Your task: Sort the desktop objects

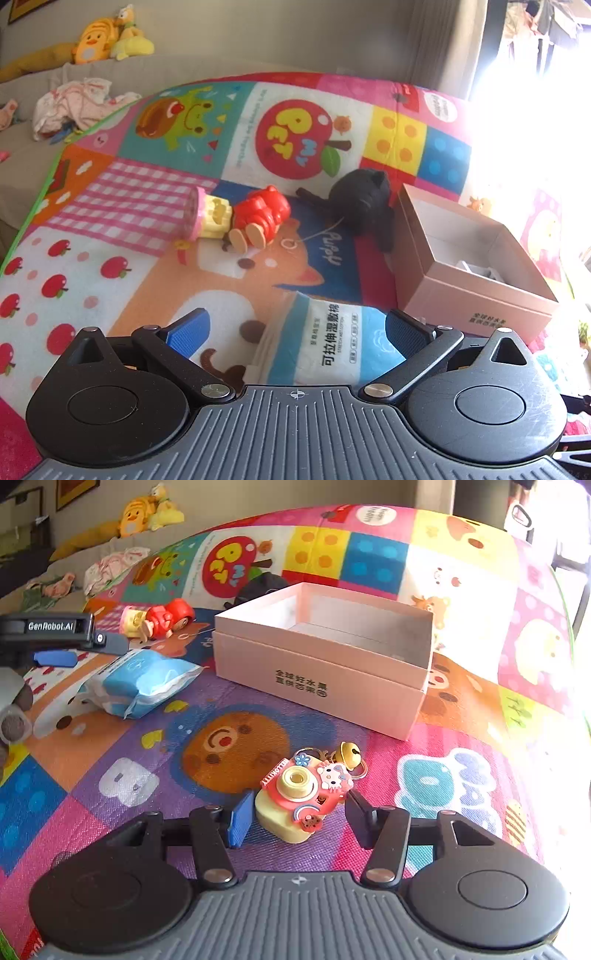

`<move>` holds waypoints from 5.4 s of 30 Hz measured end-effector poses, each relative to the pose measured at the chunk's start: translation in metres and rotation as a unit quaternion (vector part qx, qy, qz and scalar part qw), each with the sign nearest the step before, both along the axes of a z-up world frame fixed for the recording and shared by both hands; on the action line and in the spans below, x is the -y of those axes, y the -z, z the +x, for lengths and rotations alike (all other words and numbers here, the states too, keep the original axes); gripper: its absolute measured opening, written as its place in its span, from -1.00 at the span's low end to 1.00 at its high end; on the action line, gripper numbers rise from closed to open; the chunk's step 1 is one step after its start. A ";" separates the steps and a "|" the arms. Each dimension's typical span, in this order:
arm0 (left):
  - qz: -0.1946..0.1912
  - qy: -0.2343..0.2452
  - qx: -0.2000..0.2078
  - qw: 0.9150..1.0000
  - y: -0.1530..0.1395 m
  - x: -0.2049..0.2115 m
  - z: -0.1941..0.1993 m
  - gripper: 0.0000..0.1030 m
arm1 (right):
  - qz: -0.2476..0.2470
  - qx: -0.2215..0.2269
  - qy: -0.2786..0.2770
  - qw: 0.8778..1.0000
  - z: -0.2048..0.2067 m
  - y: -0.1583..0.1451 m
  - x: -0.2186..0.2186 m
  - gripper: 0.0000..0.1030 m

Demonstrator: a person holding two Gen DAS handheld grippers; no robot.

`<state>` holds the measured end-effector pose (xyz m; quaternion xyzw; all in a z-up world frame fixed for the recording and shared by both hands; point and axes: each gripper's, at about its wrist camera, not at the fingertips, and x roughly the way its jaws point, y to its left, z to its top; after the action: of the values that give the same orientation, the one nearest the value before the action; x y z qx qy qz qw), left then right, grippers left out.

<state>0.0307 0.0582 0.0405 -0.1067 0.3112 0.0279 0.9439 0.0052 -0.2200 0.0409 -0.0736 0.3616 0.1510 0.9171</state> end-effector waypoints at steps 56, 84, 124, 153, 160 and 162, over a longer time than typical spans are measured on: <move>0.121 0.214 -0.012 0.969 0.026 0.094 -0.035 1.00 | 0.123 0.007 0.159 0.980 0.002 0.013 0.066 1.00; 0.165 0.230 0.043 0.958 0.024 0.092 -0.014 1.00 | 0.018 0.028 0.055 0.998 0.008 0.012 0.004 -0.08; 0.165 0.231 0.164 0.945 -0.130 0.138 0.016 0.17 | 0.095 0.218 0.046 0.970 -0.022 -0.183 0.075 -0.14; 0.053 0.160 0.064 0.984 -0.005 0.045 0.037 0.89 | 0.082 -0.051 0.114 0.989 0.256 -0.064 0.028 -0.13; 0.001 0.062 0.029 0.998 0.019 -0.014 0.036 0.95 | 0.041 -0.054 0.136 0.988 0.254 -0.062 0.020 0.14; -0.013 0.041 0.025 0.999 0.023 -0.024 0.037 0.95 | 0.036 -0.040 0.125 0.991 0.250 -0.074 0.008 0.37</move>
<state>0.0682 0.0825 0.0175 -0.1072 0.2921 -0.0172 0.9502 0.2551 -0.2278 0.1152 0.0117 0.3986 0.0512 0.9156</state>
